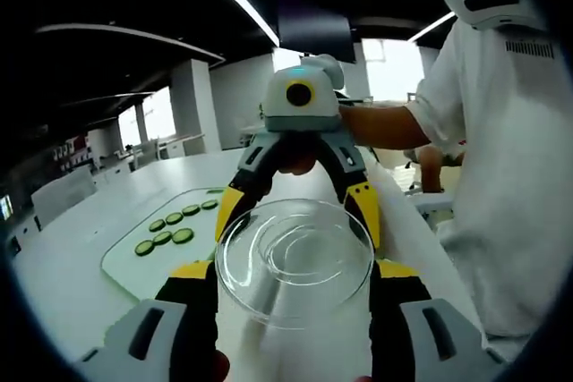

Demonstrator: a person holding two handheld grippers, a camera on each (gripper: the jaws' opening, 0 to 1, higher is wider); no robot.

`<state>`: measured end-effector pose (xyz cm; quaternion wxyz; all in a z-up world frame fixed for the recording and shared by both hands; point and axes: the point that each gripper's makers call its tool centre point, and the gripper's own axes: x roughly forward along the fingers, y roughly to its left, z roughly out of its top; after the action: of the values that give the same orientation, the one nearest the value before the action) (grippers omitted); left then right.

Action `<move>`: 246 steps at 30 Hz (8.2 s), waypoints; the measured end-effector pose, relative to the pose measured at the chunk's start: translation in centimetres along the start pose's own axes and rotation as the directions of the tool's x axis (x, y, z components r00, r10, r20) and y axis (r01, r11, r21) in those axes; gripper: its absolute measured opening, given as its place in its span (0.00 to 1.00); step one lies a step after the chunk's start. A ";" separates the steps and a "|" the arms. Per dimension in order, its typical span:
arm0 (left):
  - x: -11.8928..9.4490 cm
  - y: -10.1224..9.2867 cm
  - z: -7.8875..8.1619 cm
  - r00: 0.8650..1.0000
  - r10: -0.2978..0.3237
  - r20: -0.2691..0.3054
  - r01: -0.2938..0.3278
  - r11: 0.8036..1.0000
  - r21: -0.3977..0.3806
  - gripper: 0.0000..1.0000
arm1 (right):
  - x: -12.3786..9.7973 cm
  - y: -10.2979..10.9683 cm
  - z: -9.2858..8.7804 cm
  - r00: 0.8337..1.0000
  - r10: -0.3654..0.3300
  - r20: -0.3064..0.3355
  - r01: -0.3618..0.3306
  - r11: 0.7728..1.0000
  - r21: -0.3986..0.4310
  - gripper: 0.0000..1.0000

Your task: Open the petri dish lid, add cucumber slices into the petri dish, and close the lid

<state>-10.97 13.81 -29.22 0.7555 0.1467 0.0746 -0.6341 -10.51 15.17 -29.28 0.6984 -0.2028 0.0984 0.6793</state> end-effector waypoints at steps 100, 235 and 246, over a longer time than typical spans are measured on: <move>-6.6 0.3 -6.0 0.990 0.116 -0.081 -0.126 0.984 -0.126 0.69 | 9.0 1.1 -0.7 0.982 0.182 -0.048 -0.182 0.983 0.018 0.69; -19.1 8.2 2.8 0.506 0.850 0.147 -0.814 0.527 -0.243 0.74 | -37.4 -1.1 -5.5 0.243 -0.969 0.041 0.878 0.238 0.415 0.78; -19.7 7.5 1.9 0.460 0.878 0.135 -0.832 0.479 -0.282 0.74 | -37.3 0.2 -5.3 0.242 -0.970 0.027 0.883 0.232 0.408 0.78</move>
<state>-7.37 32.79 -20.64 0.9836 0.0124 -0.0538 -0.1716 -12.09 -20.94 -18.66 0.9922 -0.0121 -0.0365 0.1186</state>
